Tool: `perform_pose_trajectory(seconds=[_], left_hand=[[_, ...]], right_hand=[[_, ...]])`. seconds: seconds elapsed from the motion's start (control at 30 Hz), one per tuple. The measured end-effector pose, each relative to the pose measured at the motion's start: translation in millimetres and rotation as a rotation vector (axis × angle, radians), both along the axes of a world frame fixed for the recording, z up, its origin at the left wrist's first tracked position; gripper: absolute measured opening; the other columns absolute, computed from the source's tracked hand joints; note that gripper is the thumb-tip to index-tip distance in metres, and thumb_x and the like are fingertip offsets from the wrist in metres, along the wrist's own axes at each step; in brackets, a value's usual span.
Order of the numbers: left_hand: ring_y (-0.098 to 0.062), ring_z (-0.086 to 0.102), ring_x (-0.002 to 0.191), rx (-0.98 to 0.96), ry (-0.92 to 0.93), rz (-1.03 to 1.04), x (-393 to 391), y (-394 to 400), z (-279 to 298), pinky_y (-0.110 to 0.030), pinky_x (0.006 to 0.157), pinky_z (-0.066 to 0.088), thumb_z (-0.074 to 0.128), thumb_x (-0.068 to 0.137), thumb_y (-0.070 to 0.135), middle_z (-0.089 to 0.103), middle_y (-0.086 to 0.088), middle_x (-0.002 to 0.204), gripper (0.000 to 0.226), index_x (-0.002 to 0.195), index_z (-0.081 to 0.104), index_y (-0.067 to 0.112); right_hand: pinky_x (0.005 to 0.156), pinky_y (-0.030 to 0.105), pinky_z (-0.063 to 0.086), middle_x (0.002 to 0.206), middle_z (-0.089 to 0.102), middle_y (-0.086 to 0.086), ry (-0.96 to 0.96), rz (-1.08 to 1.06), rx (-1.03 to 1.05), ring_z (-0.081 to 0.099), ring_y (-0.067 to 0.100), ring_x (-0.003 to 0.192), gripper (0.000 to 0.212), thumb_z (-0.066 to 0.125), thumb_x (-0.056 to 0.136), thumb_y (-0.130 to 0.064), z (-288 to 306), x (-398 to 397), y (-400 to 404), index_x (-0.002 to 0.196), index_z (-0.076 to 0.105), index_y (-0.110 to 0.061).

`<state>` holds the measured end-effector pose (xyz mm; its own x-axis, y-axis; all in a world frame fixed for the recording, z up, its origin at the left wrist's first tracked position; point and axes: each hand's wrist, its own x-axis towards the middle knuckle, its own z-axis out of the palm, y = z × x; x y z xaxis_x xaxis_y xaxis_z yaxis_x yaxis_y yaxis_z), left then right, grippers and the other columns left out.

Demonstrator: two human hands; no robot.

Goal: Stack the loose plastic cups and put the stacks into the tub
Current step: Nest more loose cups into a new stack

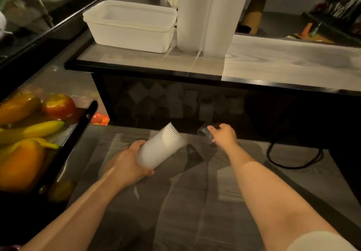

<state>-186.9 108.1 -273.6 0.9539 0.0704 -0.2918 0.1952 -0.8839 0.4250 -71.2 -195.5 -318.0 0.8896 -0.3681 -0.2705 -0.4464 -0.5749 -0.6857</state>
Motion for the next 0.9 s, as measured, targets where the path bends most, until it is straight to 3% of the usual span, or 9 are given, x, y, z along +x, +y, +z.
perform_pose_trajectory(seconds=[0.07,0.13,0.2,0.33,0.4,0.6,0.8,0.9], left_hand=[[-0.025,0.061,0.108,0.009,0.011,-0.008,2,-1,4,-0.035,0.086,0.051,0.084,0.056,0.053,0.061,0.002,0.125,0.098,0.14,0.033,0.044],[-0.023,0.06,0.109,0.015,0.018,-0.016,4,-3,7,-0.035,0.087,0.051,0.083,0.056,0.054,0.061,0.003,0.126,0.1,0.141,0.032,0.043],[-0.023,0.06,0.109,0.003,0.025,-0.02,5,-5,8,-0.036,0.087,0.051,0.084,0.055,0.054,0.061,0.003,0.126,0.102,0.141,0.032,0.041],[-0.023,0.06,0.107,-0.032,0.037,-0.014,2,-9,6,-0.042,0.088,0.053,0.082,0.048,0.057,0.06,0.002,0.126,0.106,0.14,0.031,0.042],[-0.023,0.06,0.107,-0.05,0.038,-0.011,1,-11,5,-0.043,0.089,0.053,0.08,0.046,0.058,0.06,0.003,0.126,0.107,0.14,0.031,0.043],[-0.019,0.056,0.108,-0.096,-0.006,-0.014,-2,-15,5,-0.043,0.088,0.053,0.084,0.052,0.056,0.055,0.006,0.127,0.105,0.142,0.03,0.043],[-0.02,0.058,0.108,-0.148,-0.059,0.023,4,-24,1,-0.043,0.088,0.053,0.082,0.05,0.061,0.058,0.006,0.125,0.104,0.141,0.035,0.04],[-0.02,0.057,0.111,-0.163,-0.077,0.046,7,-32,0,-0.043,0.09,0.052,0.085,0.055,0.056,0.057,0.006,0.128,0.103,0.143,0.036,0.037]], right_hand=[[0.057,0.029,0.053,0.083,0.069,0.005,-0.037,0.036,0.035,0.064,0.011,0.056,0.032,0.063,0.092,-0.04,7,-5,5,0.1,0.061,-0.009],[0.057,0.027,0.049,0.081,0.068,0.003,-0.092,0.044,0.123,0.062,0.01,0.057,0.027,0.061,0.094,-0.034,18,-11,9,0.103,0.061,-0.008],[0.061,0.028,0.051,0.079,0.068,0.003,-0.175,0.021,0.303,0.06,0.011,0.058,0.024,0.06,0.095,-0.028,34,-20,14,0.109,0.063,-0.009],[0.054,0.025,0.05,0.073,0.065,0.007,-0.265,0.066,0.811,0.056,0.01,0.055,0.022,0.059,0.096,-0.016,66,-42,24,0.117,0.065,-0.018],[0.052,0.024,0.047,0.071,0.063,0.006,-0.261,0.148,0.907,0.053,0.012,0.055,0.023,0.06,0.095,-0.014,73,-49,30,0.114,0.069,-0.024],[0.058,0.022,0.05,0.072,0.066,-0.003,-0.319,0.28,0.651,0.053,0.008,0.058,0.027,0.06,0.095,-0.018,75,-54,45,0.118,0.065,-0.031],[0.065,0.023,0.053,0.103,0.071,-0.005,-0.326,0.477,0.454,0.055,0.006,0.056,0.035,0.056,0.098,-0.026,65,-59,55,0.12,0.057,-0.053],[0.069,0.02,0.053,0.11,0.068,-0.01,-0.287,0.532,0.405,0.057,0.004,0.061,0.035,0.05,0.099,-0.035,64,-63,51,0.13,0.052,-0.051]])
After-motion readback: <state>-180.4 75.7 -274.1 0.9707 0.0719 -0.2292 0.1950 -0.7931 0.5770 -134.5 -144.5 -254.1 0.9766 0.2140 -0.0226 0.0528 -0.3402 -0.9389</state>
